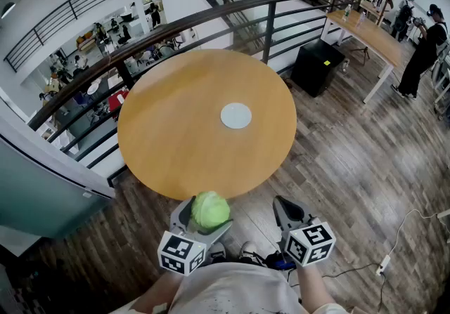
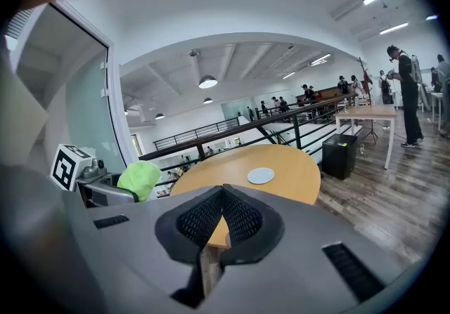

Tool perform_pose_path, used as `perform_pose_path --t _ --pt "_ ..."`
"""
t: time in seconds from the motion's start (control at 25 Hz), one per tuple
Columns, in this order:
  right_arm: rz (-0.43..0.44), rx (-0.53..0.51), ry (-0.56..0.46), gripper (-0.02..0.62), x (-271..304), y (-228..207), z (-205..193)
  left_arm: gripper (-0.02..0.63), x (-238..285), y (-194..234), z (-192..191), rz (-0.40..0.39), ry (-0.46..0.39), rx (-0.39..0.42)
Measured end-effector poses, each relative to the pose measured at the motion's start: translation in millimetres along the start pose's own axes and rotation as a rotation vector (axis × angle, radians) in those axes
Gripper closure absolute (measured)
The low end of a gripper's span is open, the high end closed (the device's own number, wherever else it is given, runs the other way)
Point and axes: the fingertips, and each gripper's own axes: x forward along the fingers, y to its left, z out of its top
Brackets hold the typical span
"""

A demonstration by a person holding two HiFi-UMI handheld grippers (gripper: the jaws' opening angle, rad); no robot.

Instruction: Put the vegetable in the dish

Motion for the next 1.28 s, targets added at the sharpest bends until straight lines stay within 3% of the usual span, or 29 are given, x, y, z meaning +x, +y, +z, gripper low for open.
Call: perform_pose_path --t 0.48,0.72,1.28 --pt "0.010 -0.014 -0.006 0.571 -1 3 2 0.120 -2 -1 3 -0.003 -0.007 0.002" --pt "-0.002 0.021 -0.057 0.571 -6 4 6 0.120 -6 -2 0 -0.011 -0.010 0.001" --pt "-0.100 0.014 -0.063 0.571 0 33 -2 0.120 -33 32 -9 -0.083 -0.028 -0.003"
